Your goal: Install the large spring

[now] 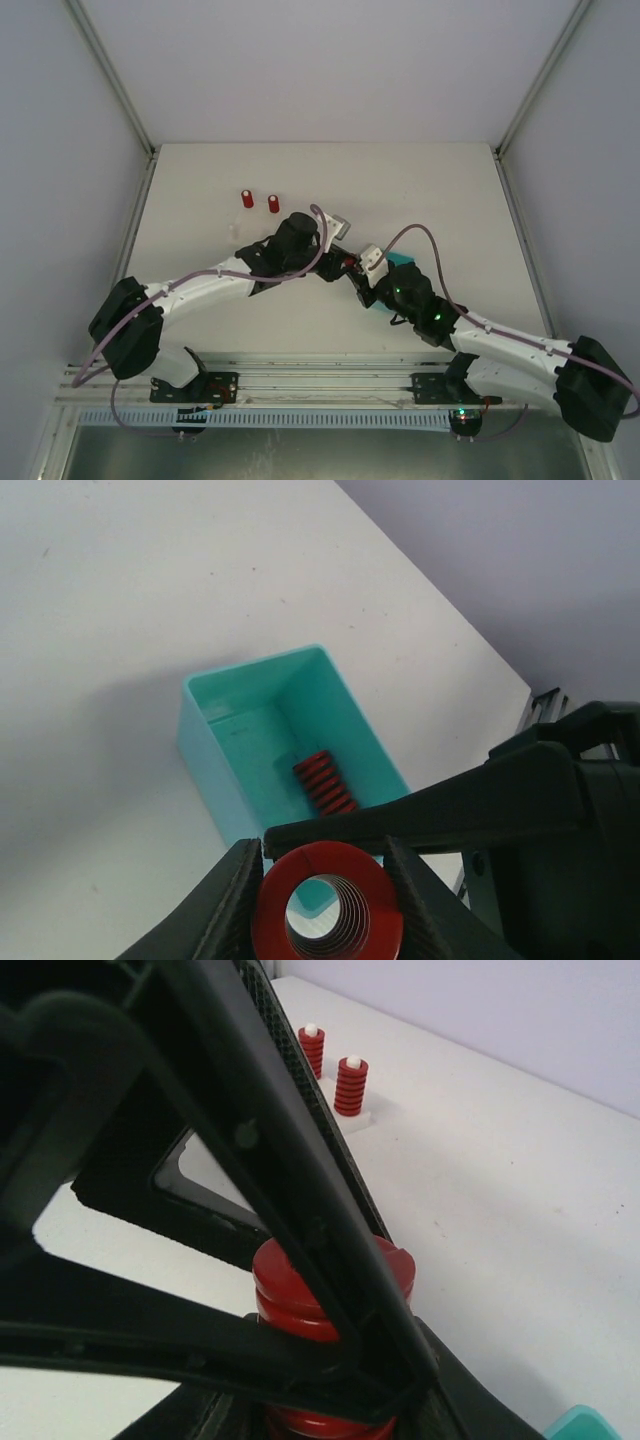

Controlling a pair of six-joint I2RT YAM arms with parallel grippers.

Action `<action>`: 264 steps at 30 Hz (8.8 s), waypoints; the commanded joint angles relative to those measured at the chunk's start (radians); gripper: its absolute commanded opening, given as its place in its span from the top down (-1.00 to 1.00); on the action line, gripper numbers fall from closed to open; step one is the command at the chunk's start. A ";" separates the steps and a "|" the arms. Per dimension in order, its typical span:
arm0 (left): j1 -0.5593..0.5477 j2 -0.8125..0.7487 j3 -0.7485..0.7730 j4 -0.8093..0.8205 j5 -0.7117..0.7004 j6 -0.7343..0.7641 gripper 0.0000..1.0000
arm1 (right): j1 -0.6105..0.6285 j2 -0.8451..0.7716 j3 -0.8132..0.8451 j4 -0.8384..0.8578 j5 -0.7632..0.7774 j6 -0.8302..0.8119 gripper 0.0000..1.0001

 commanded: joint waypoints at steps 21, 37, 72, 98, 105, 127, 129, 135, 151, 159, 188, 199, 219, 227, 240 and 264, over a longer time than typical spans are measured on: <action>0.034 -0.156 0.073 -0.180 -0.390 0.076 1.00 | 0.007 -0.046 0.232 -0.327 0.122 0.142 -0.98; 0.347 -0.248 -0.090 -0.159 -0.743 -0.002 1.00 | -0.009 -0.152 0.202 -0.479 0.438 0.214 -0.98; 0.516 -0.002 -0.072 -0.090 -0.841 -0.171 1.00 | -0.022 -0.086 0.199 -0.476 0.344 0.233 -0.98; 0.519 0.070 0.011 -0.164 -0.843 -0.149 1.00 | -0.032 -0.028 0.209 -0.474 0.332 0.236 -0.98; 0.527 0.085 0.017 -0.175 -0.851 -0.152 1.00 | -0.035 -0.026 0.209 -0.474 0.330 0.238 -0.98; 0.548 0.190 0.052 -0.191 -0.790 -0.157 0.30 | -0.041 -0.017 0.210 -0.476 0.325 0.242 -0.98; 0.548 0.193 0.056 -0.200 -0.792 -0.161 0.17 | -0.042 -0.017 0.209 -0.476 0.325 0.242 -0.98; 0.551 0.191 0.067 -0.224 -0.800 -0.175 -0.02 | -0.046 -0.019 0.208 -0.476 0.335 0.245 -0.98; 0.497 -0.135 -0.147 -0.023 -0.622 -0.156 -0.57 | -0.139 0.075 0.472 -1.102 0.386 0.757 -0.99; 0.351 -0.244 -0.267 0.107 -0.632 -0.070 -0.98 | -0.141 0.165 0.638 -1.368 0.293 0.907 -0.43; 0.215 -0.282 -0.442 0.327 -0.702 0.063 -0.99 | -0.169 0.640 0.664 -1.397 0.130 1.264 0.30; 0.213 -0.234 -0.397 0.268 -0.770 0.069 -0.99 | -0.212 0.709 0.566 -1.167 0.015 1.210 0.17; 0.213 -0.236 -0.402 0.270 -0.804 0.067 -0.99 | -0.217 0.538 0.497 -1.046 0.152 1.022 0.68; 0.213 -0.239 -0.407 0.272 -0.850 0.056 -0.98 | -0.216 0.484 0.477 -1.023 0.126 0.928 0.76; 0.209 -0.309 -0.413 0.246 -0.967 0.011 -0.99 | -0.216 0.262 0.433 -0.994 0.161 0.757 0.78; 0.211 -0.414 -0.269 0.101 -0.408 -0.052 -0.79 | -0.124 0.065 0.191 -0.160 -0.107 0.080 0.77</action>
